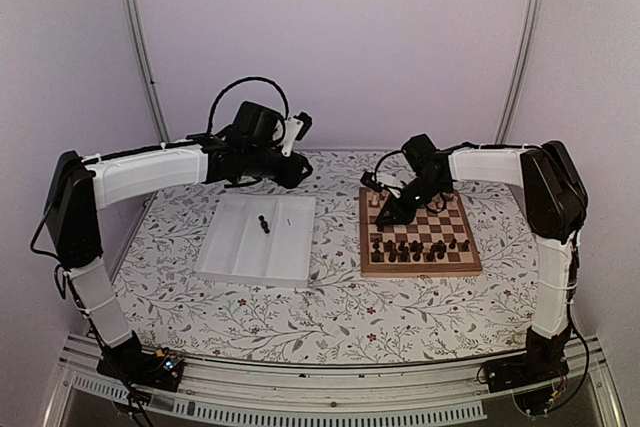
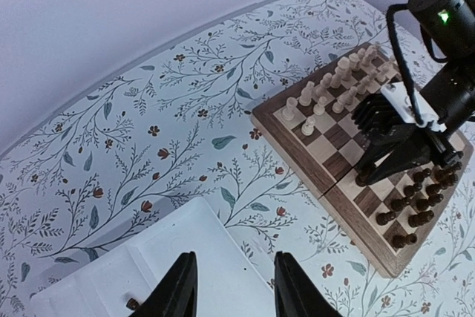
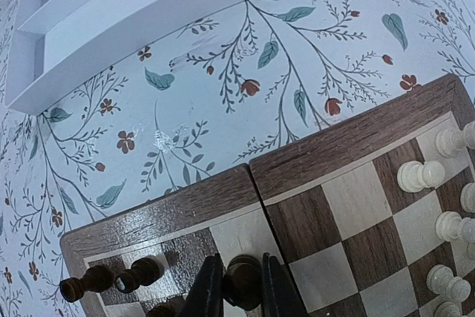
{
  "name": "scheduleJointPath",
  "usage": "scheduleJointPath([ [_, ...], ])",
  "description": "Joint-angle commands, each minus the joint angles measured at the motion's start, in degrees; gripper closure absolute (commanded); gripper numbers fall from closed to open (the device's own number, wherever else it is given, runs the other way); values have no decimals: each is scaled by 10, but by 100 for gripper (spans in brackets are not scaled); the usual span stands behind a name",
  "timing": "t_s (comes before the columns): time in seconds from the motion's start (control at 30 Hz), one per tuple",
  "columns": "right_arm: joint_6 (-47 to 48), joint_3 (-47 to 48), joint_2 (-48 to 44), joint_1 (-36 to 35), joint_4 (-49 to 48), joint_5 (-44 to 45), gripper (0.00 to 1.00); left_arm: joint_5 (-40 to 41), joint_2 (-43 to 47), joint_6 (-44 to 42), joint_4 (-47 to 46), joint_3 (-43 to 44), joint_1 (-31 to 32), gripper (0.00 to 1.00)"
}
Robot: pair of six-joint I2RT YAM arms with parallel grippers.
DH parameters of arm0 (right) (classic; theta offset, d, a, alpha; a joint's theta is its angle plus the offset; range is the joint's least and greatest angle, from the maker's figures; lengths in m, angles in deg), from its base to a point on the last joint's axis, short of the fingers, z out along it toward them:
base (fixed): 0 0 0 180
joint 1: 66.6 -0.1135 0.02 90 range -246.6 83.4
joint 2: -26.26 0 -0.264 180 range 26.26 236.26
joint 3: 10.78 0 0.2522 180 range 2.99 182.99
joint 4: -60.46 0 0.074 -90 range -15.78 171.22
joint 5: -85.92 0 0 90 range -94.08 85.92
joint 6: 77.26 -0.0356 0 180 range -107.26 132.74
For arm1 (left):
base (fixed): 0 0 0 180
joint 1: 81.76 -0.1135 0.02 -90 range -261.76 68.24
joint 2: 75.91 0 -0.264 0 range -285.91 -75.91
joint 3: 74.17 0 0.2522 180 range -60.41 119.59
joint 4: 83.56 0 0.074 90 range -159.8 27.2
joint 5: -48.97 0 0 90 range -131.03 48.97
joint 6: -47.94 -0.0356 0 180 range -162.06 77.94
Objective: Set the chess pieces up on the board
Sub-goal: Pick up the chess piece from the chessboard.
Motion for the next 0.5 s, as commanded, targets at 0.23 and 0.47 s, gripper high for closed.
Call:
scheduleJointPath([
  [0.23, -2, -31, -101, 41, 34, -3, 98, -8, -18, -11, 19, 18, 3, 63],
  [0.47, -1, -156, -253, 131, 32, -6, 98, 5, -19, -18, 24, 20, 3, 63],
])
